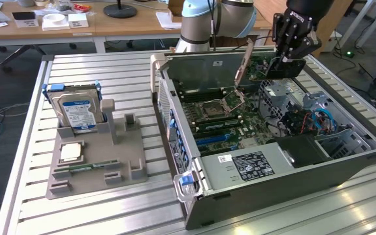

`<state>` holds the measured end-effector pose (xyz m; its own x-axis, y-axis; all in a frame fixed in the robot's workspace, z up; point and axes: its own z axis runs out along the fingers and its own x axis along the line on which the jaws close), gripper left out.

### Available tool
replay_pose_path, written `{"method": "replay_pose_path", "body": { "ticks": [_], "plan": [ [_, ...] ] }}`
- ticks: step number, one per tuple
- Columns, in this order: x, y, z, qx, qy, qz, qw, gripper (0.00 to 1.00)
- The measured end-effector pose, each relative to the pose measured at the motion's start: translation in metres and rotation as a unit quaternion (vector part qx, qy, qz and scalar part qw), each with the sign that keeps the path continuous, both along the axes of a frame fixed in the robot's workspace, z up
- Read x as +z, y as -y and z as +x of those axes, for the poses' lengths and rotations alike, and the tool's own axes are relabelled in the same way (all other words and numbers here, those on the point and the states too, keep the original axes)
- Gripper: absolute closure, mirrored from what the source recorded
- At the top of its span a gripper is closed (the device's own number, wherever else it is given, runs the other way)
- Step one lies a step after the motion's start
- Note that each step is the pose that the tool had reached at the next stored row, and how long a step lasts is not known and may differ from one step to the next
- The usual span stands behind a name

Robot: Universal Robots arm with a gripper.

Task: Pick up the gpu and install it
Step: 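Insert the gpu into the slot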

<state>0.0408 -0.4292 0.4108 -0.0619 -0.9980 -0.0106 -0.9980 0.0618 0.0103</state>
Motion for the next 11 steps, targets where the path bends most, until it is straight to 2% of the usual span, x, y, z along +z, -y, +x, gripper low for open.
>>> {"method": "replay_pose_path", "body": {
  "ticks": [5,11],
  "plan": [
    [-0.0001,0.0,-0.0006,0.001,0.0002,0.0,1.0,0.74],
    [-0.0055,0.0,-0.0058,0.009,0.0048,0.0002,0.9999,0.74]
  ]
}}
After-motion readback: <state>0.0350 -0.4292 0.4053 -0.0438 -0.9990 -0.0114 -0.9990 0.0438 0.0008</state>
